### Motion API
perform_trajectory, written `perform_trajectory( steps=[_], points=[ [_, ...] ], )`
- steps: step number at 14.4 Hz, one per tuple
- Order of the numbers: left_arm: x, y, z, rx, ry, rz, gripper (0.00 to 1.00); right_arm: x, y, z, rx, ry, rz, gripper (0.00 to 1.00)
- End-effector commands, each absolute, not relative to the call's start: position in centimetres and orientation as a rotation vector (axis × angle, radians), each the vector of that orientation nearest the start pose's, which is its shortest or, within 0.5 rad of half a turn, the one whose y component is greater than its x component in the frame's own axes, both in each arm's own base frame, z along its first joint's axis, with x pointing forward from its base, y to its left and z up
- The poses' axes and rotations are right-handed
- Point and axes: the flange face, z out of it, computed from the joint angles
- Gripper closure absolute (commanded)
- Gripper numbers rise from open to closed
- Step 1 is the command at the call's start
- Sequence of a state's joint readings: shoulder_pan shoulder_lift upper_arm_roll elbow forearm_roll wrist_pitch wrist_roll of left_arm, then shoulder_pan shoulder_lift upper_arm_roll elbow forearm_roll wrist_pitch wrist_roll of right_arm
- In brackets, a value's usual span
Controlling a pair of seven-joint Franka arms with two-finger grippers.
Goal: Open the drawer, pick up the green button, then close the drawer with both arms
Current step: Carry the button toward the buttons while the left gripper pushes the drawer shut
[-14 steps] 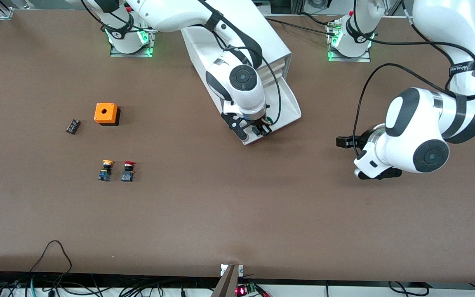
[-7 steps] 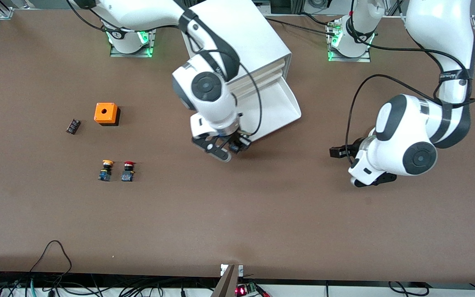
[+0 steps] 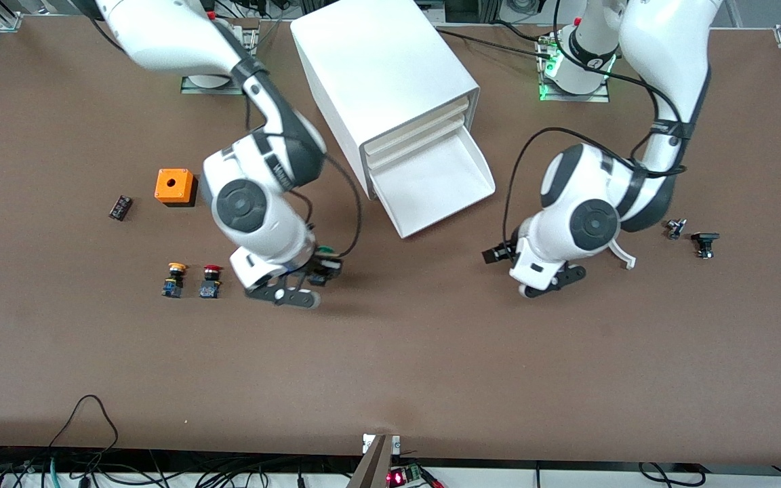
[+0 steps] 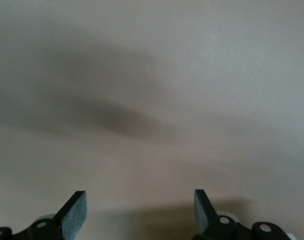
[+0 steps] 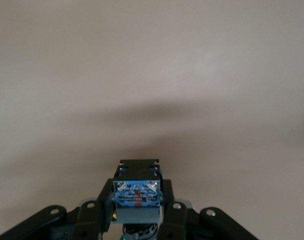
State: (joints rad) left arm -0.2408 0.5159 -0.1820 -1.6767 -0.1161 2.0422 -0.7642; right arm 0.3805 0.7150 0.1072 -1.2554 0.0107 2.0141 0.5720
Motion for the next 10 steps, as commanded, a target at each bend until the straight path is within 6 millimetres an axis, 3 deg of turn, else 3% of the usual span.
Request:
perform_trajectory(
  steps=[1, 4, 6, 10],
  points=[
    [56.7, -28.5, 28.4, -3.123, -0.774, 0.282, 0.08, 68.7, 28.6, 33.8, -3.041, 0.016, -0.001, 1.0],
    [53.4, -31.6, 25.6, -3.127, -0.87, 0.228, 0.07, 69.6, 24.5, 31.5, -3.062, -0.066, 0.03, 1.0],
    [51.7, -33.5, 24.9, -3.124, -0.853, 0.237, 0.06, 69.8, 21.7, 28.5, -3.061, -0.089, 0.029, 1.0],
    [50.5, -33.9, 24.3, -3.111, -0.826, 0.266, 0.04, 68.6, 18.1, 23.3, -3.078, -0.032, 0.048, 1.0]
  ],
)
